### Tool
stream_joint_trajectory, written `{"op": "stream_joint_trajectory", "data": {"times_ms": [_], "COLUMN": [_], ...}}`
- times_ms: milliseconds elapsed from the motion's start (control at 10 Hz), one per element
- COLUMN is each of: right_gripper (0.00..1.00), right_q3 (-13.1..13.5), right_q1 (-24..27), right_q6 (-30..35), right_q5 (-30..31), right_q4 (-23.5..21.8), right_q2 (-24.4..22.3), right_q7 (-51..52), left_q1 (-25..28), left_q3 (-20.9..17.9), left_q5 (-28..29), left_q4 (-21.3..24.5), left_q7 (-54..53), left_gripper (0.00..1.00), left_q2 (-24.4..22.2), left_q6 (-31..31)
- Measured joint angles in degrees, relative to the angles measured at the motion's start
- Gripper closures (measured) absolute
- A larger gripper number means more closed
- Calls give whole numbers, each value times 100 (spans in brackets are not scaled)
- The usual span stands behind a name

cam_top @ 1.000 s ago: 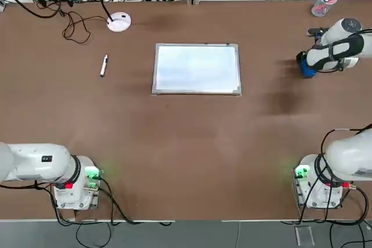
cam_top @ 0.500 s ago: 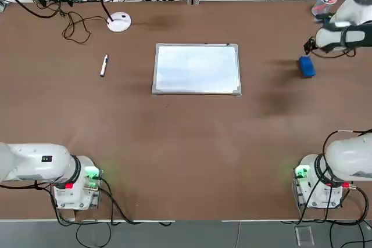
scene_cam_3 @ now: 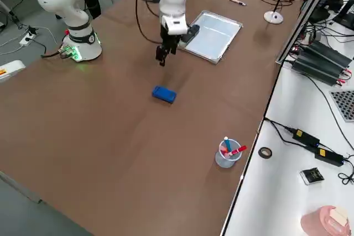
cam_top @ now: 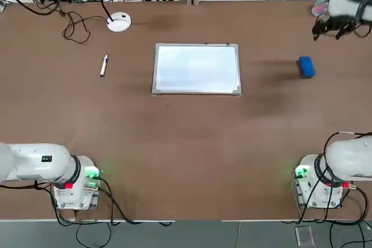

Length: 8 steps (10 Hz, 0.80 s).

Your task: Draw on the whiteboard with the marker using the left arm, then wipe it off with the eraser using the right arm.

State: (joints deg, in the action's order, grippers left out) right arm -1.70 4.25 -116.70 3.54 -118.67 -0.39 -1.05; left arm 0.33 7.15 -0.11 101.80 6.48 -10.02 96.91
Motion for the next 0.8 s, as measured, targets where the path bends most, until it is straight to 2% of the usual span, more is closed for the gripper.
{"op": "stream_joint_trajectory", "data": {"times_ms": [200, 400, 800], "right_gripper": [0, 0, 0], "right_q3": [-1, 0, 1], "right_q1": [-28, -28, -28], "right_q6": [654, 961, 1050], "right_q5": [-119, -162, -233], "right_q4": [750, 1278, 1633], "right_q2": [-9, -5, 27], "right_q7": [-3, -33, -64], "left_q1": [2, 2, 2], "left_q3": [-3, -5, -5], "left_q5": [0, 0, 0], "left_q4": [-43, -53, -53], "left_q7": [0, 0, 0], "left_gripper": [0, 0, 0], "left_q2": [0, 0, 0], "left_q6": [0, -4, -22]}}
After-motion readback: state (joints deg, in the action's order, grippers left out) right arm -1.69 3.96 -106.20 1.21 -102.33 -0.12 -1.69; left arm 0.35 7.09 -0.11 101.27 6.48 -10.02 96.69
